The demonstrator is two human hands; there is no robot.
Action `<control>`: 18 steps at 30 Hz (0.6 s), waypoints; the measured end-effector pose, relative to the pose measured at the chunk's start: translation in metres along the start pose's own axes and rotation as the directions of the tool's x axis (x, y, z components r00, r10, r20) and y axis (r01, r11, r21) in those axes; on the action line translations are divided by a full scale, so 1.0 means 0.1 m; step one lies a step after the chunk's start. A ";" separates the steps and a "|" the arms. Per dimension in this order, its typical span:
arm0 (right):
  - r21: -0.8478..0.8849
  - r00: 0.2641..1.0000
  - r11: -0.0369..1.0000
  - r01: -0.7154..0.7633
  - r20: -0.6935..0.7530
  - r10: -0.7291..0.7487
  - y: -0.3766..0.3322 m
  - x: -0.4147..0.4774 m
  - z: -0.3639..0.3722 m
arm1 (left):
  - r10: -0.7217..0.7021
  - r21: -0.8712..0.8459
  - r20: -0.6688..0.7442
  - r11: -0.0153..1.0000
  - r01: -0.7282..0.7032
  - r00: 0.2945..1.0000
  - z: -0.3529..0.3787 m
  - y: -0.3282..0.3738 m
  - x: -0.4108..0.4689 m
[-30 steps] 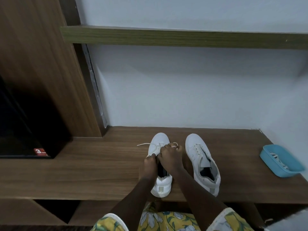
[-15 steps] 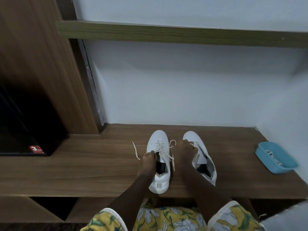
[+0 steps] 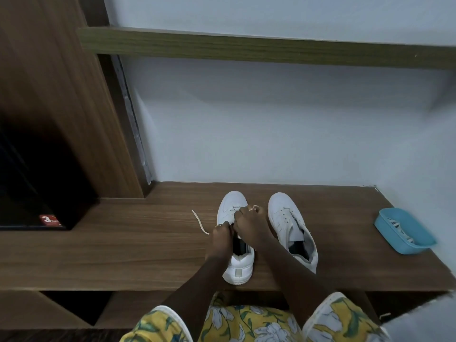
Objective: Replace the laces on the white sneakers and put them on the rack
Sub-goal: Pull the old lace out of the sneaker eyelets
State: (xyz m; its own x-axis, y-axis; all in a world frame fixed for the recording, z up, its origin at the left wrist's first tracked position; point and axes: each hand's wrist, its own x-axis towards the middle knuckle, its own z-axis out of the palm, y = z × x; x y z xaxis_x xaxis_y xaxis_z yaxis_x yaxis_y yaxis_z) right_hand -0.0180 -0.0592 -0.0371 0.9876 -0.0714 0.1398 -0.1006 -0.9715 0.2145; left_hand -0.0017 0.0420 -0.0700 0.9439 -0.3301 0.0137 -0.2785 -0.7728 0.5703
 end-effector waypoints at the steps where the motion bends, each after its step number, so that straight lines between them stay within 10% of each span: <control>1: -0.043 0.999 0.999 0.026 -0.025 -0.027 0.03 0.00 0.02 | 0.001 0.008 -0.003 1.000 -0.001 1.000 0.00 0.00 0.00; 13: 0.076 0.921 0.933 -0.351 -0.155 0.359 0.27 -0.14 -0.04 | 0.011 0.010 -0.046 1.000 -0.011 0.999 0.02 -0.02 0.00; 18: 0.079 0.980 0.990 -0.119 -0.149 0.129 0.14 -0.07 0.07 | 0.026 0.042 -0.048 0.999 -0.024 0.998 0.02 -0.03 -0.01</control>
State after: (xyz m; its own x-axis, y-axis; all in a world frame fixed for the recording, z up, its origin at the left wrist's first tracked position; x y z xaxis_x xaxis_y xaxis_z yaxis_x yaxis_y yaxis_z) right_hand -0.0253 -0.0743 -0.0415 0.9372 -0.1621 0.3088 -0.2072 -0.9710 0.1190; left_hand -0.0018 0.0435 -0.0736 0.9437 -0.3237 0.0681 -0.3084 -0.7867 0.5348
